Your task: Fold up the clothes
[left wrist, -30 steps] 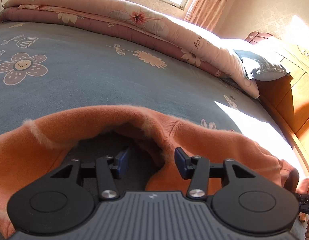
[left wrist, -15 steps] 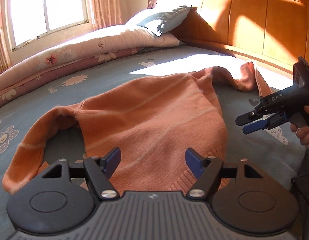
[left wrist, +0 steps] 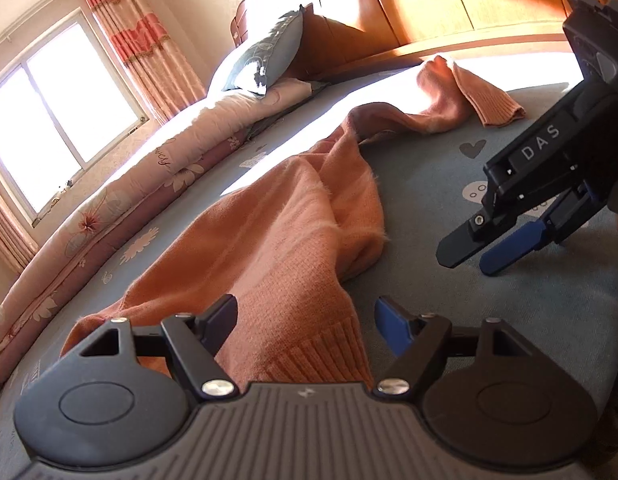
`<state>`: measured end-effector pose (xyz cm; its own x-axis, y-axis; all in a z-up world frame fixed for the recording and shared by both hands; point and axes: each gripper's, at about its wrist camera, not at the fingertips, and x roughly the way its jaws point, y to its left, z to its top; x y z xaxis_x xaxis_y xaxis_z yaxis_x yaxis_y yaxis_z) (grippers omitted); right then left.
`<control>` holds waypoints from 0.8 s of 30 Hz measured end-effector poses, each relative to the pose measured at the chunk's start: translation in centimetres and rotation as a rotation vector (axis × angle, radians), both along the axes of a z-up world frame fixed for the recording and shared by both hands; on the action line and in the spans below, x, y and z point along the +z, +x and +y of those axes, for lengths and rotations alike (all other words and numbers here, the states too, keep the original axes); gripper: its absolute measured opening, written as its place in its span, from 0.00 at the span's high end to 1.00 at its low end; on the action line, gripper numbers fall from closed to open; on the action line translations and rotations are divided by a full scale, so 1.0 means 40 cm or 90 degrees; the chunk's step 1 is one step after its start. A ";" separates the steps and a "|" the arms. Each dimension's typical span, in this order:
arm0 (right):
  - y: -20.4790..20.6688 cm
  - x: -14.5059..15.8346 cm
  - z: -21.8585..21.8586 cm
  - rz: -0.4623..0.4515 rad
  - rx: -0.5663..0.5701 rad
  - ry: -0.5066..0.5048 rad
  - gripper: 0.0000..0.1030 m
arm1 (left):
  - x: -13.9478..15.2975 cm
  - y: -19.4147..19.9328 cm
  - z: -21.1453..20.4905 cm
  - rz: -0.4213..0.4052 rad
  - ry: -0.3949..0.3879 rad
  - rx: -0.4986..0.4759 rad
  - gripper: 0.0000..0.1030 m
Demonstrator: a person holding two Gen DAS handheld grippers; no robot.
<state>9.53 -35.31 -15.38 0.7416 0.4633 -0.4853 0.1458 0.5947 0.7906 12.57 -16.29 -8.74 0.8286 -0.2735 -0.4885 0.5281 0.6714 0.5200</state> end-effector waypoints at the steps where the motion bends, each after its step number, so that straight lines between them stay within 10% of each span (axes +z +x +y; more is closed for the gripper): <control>1: -0.001 -0.001 0.000 -0.003 0.001 0.000 0.41 | -0.005 0.013 -0.006 -0.001 0.009 0.011 0.26; 24: 0.136 0.049 0.018 -0.013 0.054 -0.085 0.36 | -0.008 0.364 0.240 0.091 -0.128 0.239 0.24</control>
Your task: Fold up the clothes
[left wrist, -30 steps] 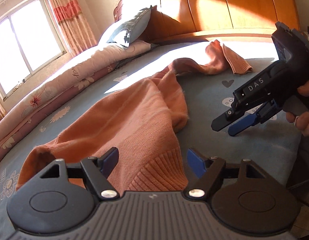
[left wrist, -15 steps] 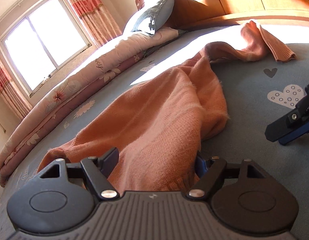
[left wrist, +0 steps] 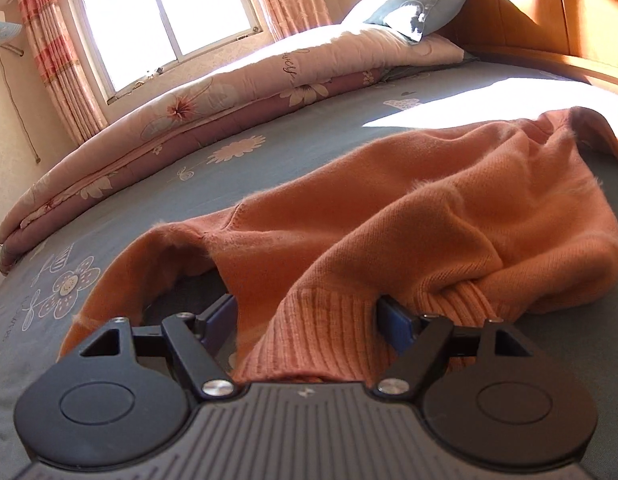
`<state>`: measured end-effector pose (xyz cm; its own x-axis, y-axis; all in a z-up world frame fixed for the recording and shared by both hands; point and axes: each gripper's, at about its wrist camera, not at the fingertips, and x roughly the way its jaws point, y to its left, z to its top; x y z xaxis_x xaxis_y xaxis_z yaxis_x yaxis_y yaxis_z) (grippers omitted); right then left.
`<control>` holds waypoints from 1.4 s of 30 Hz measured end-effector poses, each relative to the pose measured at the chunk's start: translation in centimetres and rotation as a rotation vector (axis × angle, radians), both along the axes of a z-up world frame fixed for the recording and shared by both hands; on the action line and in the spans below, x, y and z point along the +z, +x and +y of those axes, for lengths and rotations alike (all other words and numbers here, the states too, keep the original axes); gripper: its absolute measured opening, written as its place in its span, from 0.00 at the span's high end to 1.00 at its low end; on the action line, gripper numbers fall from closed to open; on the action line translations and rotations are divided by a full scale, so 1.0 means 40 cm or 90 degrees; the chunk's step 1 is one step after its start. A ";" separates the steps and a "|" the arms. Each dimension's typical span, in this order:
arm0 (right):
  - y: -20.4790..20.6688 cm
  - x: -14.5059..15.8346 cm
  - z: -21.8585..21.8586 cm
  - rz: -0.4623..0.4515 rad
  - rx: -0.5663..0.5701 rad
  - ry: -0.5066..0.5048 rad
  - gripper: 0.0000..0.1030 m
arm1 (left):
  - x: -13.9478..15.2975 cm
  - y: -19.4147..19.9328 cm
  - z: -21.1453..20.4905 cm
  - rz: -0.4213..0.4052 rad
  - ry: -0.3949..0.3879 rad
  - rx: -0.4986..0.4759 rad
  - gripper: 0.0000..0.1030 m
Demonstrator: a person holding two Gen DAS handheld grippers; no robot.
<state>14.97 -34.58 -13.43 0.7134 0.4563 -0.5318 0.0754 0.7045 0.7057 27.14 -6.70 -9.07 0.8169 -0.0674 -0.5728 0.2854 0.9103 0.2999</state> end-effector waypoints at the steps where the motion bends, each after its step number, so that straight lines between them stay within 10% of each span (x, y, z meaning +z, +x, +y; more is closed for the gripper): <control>1: 0.015 -0.004 0.001 -0.002 0.001 0.004 0.36 | -0.009 0.012 0.007 0.007 -0.004 0.006 0.24; 9: 0.103 -0.018 0.059 -0.061 0.046 0.042 0.36 | -0.015 0.009 0.050 0.007 -0.049 -0.006 0.24; 16: 0.169 0.010 0.152 -0.165 0.097 -0.055 0.37 | 0.011 -0.017 0.087 0.023 -0.075 -0.008 0.25; 20: 0.167 0.043 0.191 -0.190 0.150 -0.130 0.68 | 0.029 -0.049 0.099 0.018 -0.083 -0.019 0.26; 21: 0.160 0.052 0.189 -0.188 0.155 -0.139 0.86 | 0.035 -0.060 0.102 0.015 -0.082 -0.022 0.26; 33: -0.003 0.217 0.042 -0.144 0.146 -0.065 0.89 | 0.135 -0.229 0.088 -0.047 -0.072 -0.096 0.26; 42: -0.137 0.240 -0.167 -0.088 -0.001 -0.020 0.90 | 0.152 -0.322 0.060 -0.037 -0.064 -0.139 0.25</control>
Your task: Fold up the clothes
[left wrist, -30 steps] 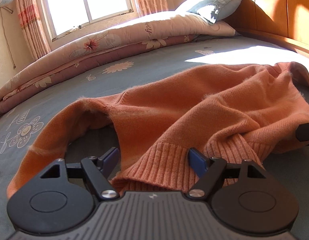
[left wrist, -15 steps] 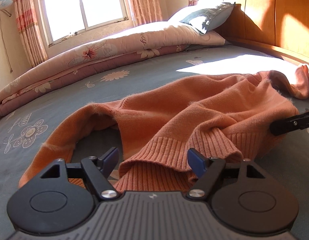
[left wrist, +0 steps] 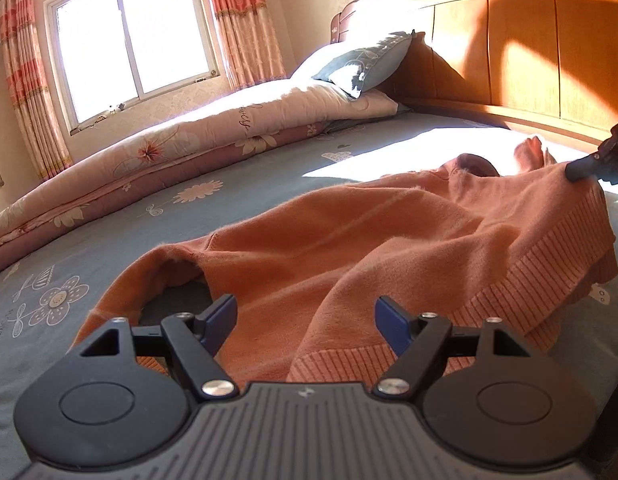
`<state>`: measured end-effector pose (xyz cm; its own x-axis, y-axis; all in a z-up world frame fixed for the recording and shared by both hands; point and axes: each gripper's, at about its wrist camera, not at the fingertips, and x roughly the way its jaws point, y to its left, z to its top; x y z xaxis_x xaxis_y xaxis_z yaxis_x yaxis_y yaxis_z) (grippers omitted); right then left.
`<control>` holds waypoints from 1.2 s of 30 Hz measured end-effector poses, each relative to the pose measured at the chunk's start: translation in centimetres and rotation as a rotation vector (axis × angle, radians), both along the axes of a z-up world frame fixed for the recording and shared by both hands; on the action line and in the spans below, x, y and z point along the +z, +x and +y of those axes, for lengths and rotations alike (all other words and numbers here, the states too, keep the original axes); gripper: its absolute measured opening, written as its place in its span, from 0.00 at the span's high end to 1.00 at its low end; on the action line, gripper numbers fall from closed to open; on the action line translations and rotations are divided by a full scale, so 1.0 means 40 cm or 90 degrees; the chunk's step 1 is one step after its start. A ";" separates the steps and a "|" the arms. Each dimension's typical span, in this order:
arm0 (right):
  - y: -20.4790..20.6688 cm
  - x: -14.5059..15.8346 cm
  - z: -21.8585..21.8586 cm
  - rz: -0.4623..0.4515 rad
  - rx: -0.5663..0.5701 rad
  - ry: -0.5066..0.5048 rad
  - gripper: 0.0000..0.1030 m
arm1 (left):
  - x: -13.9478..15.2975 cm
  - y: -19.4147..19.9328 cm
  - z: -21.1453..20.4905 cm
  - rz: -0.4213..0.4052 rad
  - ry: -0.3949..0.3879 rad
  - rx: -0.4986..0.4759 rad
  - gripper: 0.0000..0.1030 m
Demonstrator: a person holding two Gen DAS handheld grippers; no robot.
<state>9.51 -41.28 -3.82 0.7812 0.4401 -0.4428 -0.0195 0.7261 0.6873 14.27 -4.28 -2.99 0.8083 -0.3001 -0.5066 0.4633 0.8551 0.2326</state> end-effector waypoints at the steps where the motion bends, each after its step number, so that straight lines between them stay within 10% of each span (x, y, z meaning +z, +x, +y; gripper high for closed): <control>1: -0.003 -0.016 -0.021 0.021 -0.024 0.007 0.90 | -0.003 -0.008 -0.006 0.003 0.004 -0.007 0.25; 8: -0.004 -0.157 -0.103 0.163 -0.097 0.056 0.71 | -0.024 -0.035 -0.034 0.027 0.023 -0.043 0.25; 11: -0.013 -0.202 -0.110 0.181 -0.091 0.061 0.53 | -0.034 -0.036 -0.031 0.042 0.022 -0.042 0.25; 17: -0.035 -0.269 -0.087 0.178 -0.062 0.126 0.50 | -0.054 -0.062 -0.001 0.080 0.022 -0.061 0.25; 21: -0.054 -0.261 -0.053 0.174 -0.067 0.095 0.49 | -0.092 -0.112 -0.024 0.075 0.112 -0.123 0.24; 29: -0.110 -0.129 0.050 0.148 -0.064 -0.227 0.47 | -0.199 -0.180 -0.087 -0.017 0.322 -0.205 0.24; 36: -0.115 -0.070 0.118 0.099 0.005 -0.254 0.44 | -0.267 -0.201 -0.108 -0.131 0.465 -0.232 0.24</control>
